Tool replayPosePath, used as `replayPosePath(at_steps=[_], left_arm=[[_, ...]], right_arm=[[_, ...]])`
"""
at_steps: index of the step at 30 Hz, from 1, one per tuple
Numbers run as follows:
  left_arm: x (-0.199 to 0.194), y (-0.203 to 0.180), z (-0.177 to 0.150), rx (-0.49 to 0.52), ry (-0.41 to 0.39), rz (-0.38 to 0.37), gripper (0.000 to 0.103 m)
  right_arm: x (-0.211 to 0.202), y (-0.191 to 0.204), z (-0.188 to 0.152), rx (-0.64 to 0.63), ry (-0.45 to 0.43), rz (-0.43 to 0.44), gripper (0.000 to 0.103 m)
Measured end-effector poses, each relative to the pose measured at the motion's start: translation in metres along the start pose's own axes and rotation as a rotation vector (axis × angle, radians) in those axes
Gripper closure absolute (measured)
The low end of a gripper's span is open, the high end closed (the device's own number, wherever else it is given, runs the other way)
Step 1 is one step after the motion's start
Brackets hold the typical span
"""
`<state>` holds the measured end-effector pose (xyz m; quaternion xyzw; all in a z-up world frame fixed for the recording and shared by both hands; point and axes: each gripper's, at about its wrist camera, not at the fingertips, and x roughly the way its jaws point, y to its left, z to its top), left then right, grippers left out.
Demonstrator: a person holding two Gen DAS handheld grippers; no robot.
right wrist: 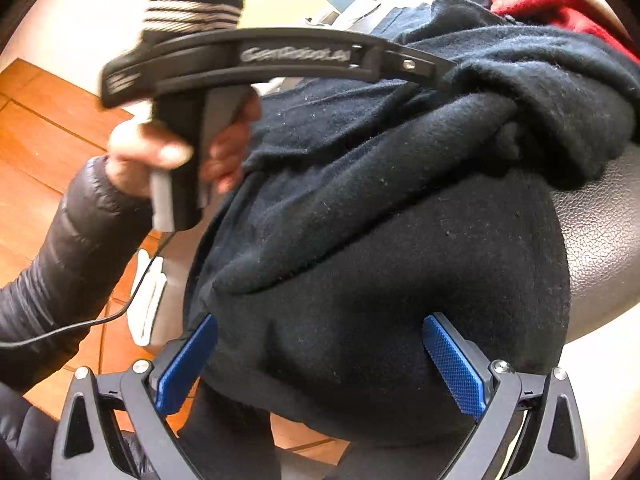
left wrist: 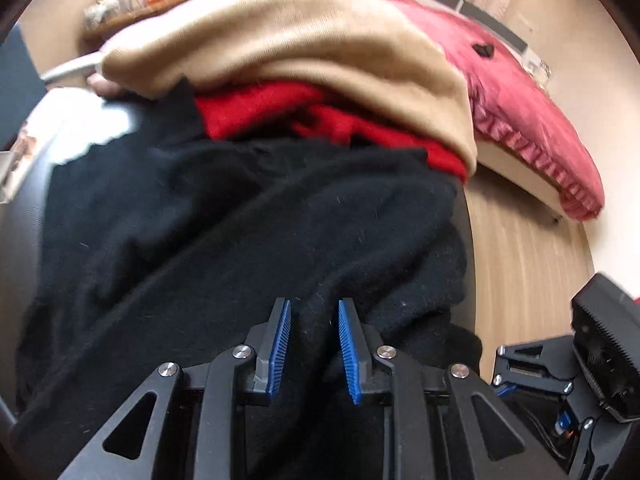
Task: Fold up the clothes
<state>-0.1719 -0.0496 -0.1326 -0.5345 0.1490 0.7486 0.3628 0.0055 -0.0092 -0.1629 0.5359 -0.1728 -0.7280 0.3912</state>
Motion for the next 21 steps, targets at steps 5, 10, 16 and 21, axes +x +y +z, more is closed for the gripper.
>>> replayPosePath(at_steps=[5,10,16,21], left_arm=[[-0.005,-0.001,-0.004,0.012,-0.052,0.065,0.101],[-0.043,0.066,-0.025,-0.37,-0.254,0.055,0.102],[-0.123,0.141,-0.096,-0.733,-0.483,0.1,0.102],[-0.172,0.175,-0.183,-0.929,-0.59,0.149,0.102]], right_arm=[[-0.001,0.001,0.002,0.021,0.0,0.012,0.0],[-0.039,0.03,0.023,-0.102,-0.181,-0.099,0.011],[-0.016,0.048,0.064,-0.291,-0.163,-0.31,0.034],[0.03,0.019,0.092,-0.262,-0.047,-0.461,0.034]])
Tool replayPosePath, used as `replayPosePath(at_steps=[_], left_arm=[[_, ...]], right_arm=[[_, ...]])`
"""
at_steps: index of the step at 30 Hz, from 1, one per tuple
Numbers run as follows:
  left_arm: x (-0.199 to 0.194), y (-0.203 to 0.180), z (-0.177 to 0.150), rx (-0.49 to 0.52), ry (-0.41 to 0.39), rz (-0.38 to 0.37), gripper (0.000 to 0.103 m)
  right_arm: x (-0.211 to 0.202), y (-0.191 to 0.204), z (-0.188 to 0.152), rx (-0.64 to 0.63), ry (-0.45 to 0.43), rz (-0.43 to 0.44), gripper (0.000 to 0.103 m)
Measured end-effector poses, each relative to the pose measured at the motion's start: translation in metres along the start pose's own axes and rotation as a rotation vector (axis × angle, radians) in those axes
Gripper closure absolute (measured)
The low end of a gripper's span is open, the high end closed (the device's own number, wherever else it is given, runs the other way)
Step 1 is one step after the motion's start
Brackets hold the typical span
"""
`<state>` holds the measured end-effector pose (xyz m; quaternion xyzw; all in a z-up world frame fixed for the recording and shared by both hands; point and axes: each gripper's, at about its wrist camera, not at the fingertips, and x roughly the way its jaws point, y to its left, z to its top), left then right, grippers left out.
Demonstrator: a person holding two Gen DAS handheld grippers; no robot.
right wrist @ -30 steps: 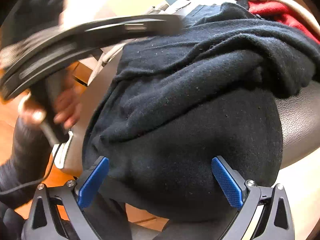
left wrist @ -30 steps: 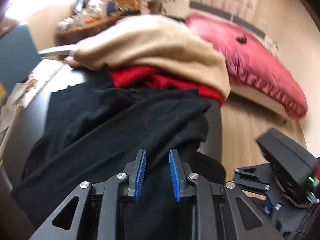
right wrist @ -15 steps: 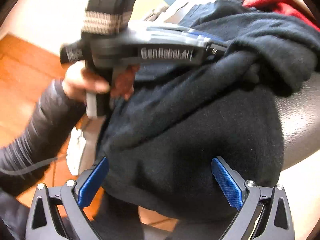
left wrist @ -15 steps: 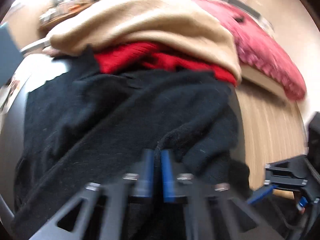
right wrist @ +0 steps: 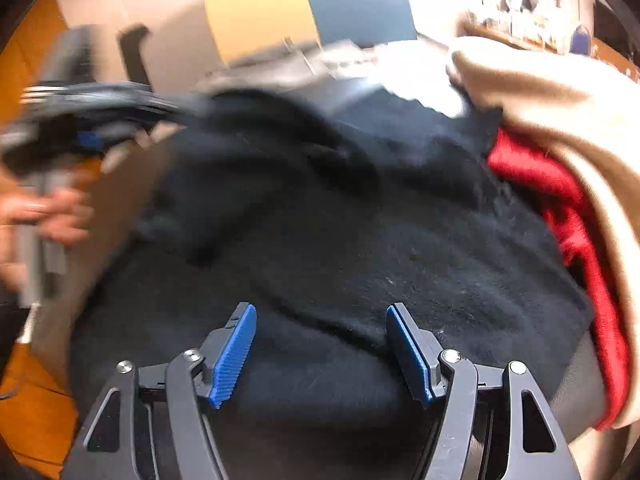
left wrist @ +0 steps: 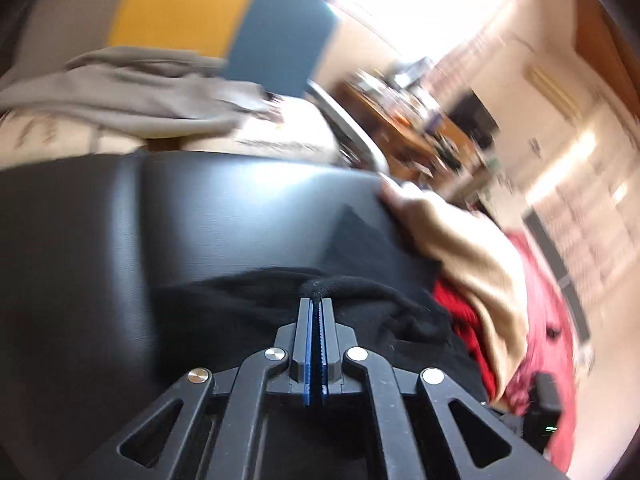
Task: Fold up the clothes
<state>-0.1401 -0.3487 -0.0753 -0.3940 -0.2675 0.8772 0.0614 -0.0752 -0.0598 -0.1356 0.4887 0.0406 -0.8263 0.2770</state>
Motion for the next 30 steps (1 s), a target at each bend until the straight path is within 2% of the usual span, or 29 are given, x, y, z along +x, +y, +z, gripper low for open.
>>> replayPosePath(at_steps=[1,4,6,12,14,16,19,21,23,25,28,30], left_arm=[[-0.013,0.017,-0.002,-0.034,-0.02,0.012,0.102],[-0.049,0.061,-0.014,-0.121,-0.077,0.053,0.102],[-0.08,0.092,-0.032,-0.197,-0.131,0.084,0.102],[-0.176,0.165,-0.1,-0.396,-0.292,0.173,0.102],[-0.204,0.178,-0.123,-0.42,-0.327,0.221,0.102],[-0.234,0.193,-0.148,-0.462,-0.365,0.3,0.101],[-0.267,0.213,-0.18,-0.573,-0.429,0.371,0.103],[-0.289,0.215,-0.193,-0.6,-0.497,0.402,0.103],[-0.303,0.206,-0.196,-0.588,-0.542,0.401,0.102],[-0.302,0.185,-0.185,-0.496,-0.537,0.39,0.097],[-0.269,0.145,-0.153,-0.343,-0.47,0.322,0.093],[-0.227,0.118,-0.125,-0.238,-0.394,0.27,0.092]], right_arm=[[0.009,-0.001,0.0,0.0,0.021,-0.017,0.033],[0.019,0.016,-0.003,-0.103,0.029,-0.117,0.028],[0.021,0.023,-0.008,-0.136,0.018,-0.152,0.015],[0.031,0.024,-0.01,-0.138,-0.003,-0.178,0.002],[0.035,0.022,-0.003,-0.129,0.017,-0.181,0.0],[0.037,0.024,0.004,-0.134,0.054,-0.188,0.0],[0.042,0.025,0.012,-0.144,0.088,-0.177,0.0],[0.044,0.026,0.014,-0.156,0.098,-0.174,0.0],[0.044,0.026,0.014,-0.156,0.098,-0.176,0.0],[0.044,0.026,0.013,-0.15,0.093,-0.174,0.0],[0.042,0.026,0.012,-0.154,0.097,-0.169,0.0],[0.045,0.025,0.016,-0.154,0.108,-0.168,0.0]])
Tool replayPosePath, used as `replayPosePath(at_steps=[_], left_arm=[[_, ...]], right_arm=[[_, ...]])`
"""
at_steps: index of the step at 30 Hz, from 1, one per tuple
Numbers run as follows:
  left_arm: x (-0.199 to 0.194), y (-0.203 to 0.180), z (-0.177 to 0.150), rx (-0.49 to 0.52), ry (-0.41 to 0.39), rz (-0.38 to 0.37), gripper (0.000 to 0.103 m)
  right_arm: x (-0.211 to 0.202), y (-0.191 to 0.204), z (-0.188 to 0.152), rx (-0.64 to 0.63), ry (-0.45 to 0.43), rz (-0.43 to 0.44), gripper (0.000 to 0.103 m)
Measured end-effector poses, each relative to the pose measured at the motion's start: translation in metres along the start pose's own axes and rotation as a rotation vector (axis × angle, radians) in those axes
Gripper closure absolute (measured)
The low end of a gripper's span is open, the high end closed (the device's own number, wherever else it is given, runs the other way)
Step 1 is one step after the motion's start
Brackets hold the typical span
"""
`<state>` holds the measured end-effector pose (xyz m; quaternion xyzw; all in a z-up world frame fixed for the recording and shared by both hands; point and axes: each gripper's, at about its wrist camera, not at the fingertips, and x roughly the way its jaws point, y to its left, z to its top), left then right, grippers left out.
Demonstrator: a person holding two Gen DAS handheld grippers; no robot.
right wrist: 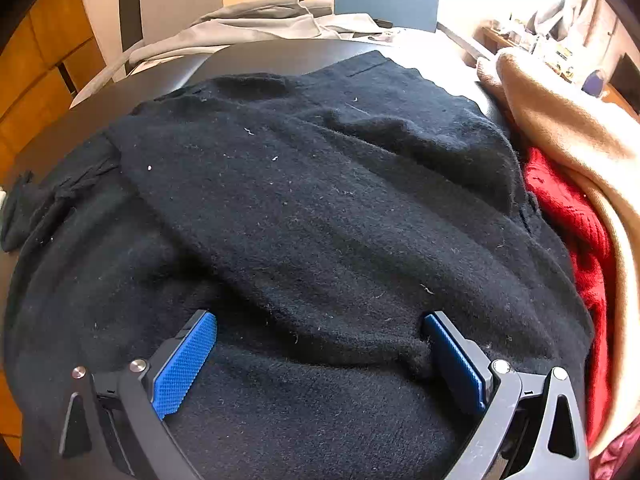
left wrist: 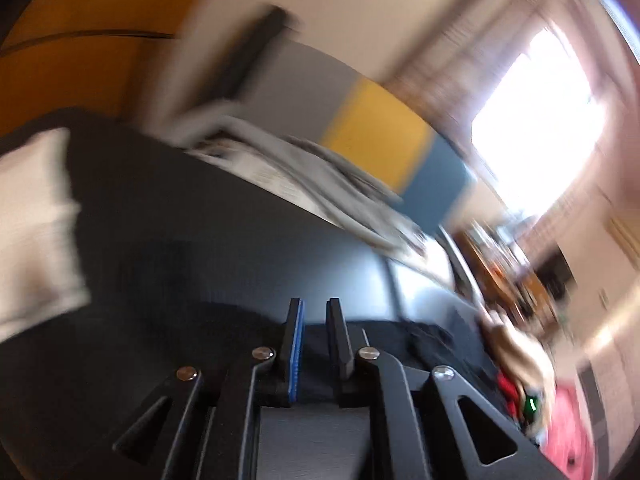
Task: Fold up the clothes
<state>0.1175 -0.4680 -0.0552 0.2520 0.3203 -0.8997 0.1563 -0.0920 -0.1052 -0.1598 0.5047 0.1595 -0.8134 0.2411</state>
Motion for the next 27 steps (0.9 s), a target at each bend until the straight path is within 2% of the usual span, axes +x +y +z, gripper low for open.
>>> replayPosePath(at_steps=[2,4,7,8,9,11,15,19,21,23,25,27], left_arm=[[0.044,-0.028,-0.003,0.064,0.054,0.011,0.092],[0.089,-0.033,-0.007,0.043,0.136,0.042,0.092],[0.134,-0.014,-0.022,-0.029,0.235,0.152,0.092],[0.137,0.001,-0.031,-0.071,0.258,0.21,0.092],[0.138,0.016,-0.038,-0.114,0.268,0.245,0.099],[0.122,0.041,-0.044,-0.163,0.23,0.257,0.102],[0.088,0.069,-0.047,-0.115,0.192,0.397,0.102],[0.063,0.102,-0.041,-0.138,0.174,0.545,0.102],[0.054,0.112,-0.034,-0.181,0.177,0.568,0.102],[0.046,0.104,-0.028,-0.196,0.151,0.567,0.101],[0.038,0.089,-0.028,-0.184,0.121,0.502,0.097],[0.041,0.065,-0.031,-0.132,0.116,0.421,0.092]], right_arm=[[0.001,0.0,0.003,-0.004,0.007,0.005,0.0],[0.002,0.001,0.005,-0.004,0.011,0.008,0.0],[0.007,0.001,0.011,-0.005,0.013,0.014,0.0],[0.009,0.003,0.014,-0.012,0.013,0.017,0.0],[0.01,0.004,0.017,-0.019,0.015,0.021,0.0],[0.015,0.01,0.026,-0.031,0.016,0.03,0.0],[0.025,0.028,0.047,-0.071,0.001,0.052,0.0],[0.033,0.058,0.064,-0.132,-0.022,0.108,0.0],[0.035,0.074,0.069,-0.171,-0.025,0.126,0.0],[0.035,0.092,0.072,-0.223,-0.023,0.14,0.0],[0.03,0.106,0.076,-0.259,-0.027,0.167,0.0],[0.017,0.116,0.081,-0.273,-0.046,0.216,0.002]])
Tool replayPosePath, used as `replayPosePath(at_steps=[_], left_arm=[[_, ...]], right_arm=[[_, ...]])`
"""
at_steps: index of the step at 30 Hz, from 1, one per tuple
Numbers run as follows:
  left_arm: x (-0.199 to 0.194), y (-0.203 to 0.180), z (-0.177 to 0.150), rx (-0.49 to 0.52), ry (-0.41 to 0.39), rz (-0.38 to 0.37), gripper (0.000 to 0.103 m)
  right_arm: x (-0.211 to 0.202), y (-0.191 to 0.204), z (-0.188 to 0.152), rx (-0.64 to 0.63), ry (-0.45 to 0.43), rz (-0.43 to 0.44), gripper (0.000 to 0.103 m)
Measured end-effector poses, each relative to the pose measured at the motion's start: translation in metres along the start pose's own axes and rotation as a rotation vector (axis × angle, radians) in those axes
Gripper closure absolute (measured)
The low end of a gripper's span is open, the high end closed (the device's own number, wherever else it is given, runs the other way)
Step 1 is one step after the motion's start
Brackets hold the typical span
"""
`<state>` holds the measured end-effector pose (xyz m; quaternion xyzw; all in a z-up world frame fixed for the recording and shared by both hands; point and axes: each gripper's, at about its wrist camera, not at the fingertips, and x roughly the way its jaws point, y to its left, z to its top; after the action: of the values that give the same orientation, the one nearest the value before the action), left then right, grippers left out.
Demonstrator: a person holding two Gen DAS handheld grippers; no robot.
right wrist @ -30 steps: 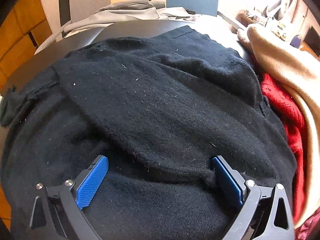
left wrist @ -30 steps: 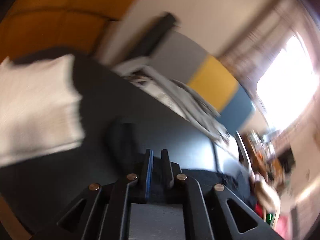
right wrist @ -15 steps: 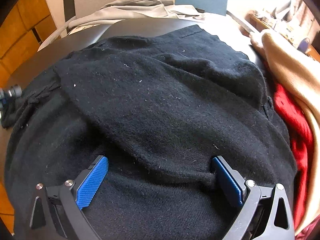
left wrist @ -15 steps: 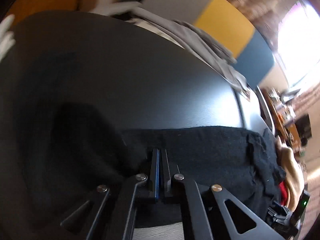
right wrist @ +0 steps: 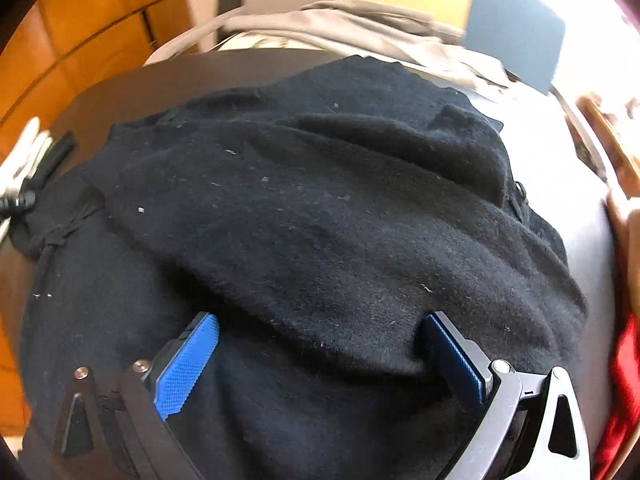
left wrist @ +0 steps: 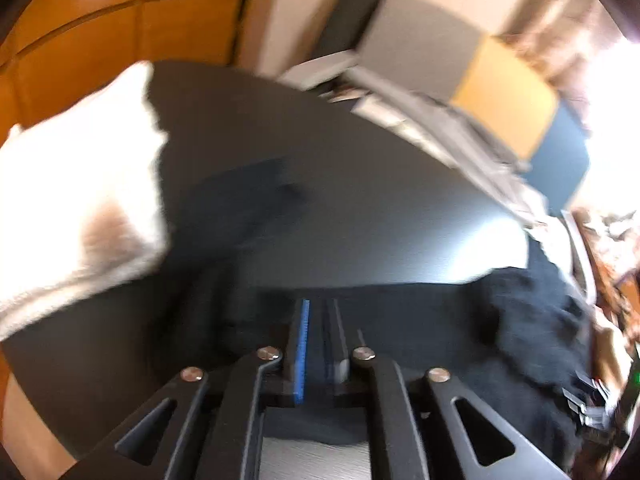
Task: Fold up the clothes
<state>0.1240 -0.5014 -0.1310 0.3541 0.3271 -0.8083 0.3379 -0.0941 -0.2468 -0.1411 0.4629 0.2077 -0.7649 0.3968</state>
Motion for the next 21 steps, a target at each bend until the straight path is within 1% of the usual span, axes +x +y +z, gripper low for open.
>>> replayPosePath(at_steps=[1,3,5,8,11,13,14,15,17,19,20,21], left_arm=[[-0.004,-0.011,-0.003,0.028,-0.005,-0.039,0.092],[-0.001,-0.033,-0.011,0.088,0.009,-0.099,0.092],[0.007,-0.055,-0.02,0.149,0.035,-0.143,0.092],[0.015,-0.069,-0.031,0.189,0.072,-0.175,0.092],[0.023,-0.075,-0.036,0.213,0.095,-0.155,0.092],[0.027,-0.075,-0.041,0.225,0.11,-0.139,0.092],[0.028,-0.07,-0.043,0.218,0.121,-0.136,0.092],[0.032,-0.066,-0.044,0.208,0.13,-0.134,0.092],[0.039,-0.062,-0.045,0.201,0.132,-0.139,0.092],[0.041,-0.063,-0.048,0.225,0.124,-0.131,0.092],[0.042,-0.066,-0.048,0.24,0.12,-0.121,0.092],[0.042,-0.067,-0.049,0.242,0.12,-0.115,0.092]], right_arm=[[-0.005,0.006,0.004,-0.007,-0.012,0.023,0.002],[-0.025,0.019,0.014,-0.029,-0.101,0.031,0.002],[-0.021,0.034,0.025,-0.067,-0.115,0.041,0.002],[-0.014,0.055,0.042,-0.124,-0.129,0.055,0.002],[0.01,0.071,0.047,-0.13,-0.081,0.042,0.003],[0.029,0.071,0.049,-0.109,-0.044,0.034,0.014],[0.041,0.067,0.052,-0.093,-0.023,0.03,0.03],[0.054,0.063,0.054,-0.076,-0.003,0.026,0.04],[0.056,0.062,0.053,-0.065,-0.008,0.015,0.041],[0.057,0.062,0.051,-0.063,-0.014,0.007,0.045],[0.055,0.061,0.051,-0.059,-0.02,0.008,0.054],[0.052,0.06,0.05,-0.053,-0.027,0.01,0.072]])
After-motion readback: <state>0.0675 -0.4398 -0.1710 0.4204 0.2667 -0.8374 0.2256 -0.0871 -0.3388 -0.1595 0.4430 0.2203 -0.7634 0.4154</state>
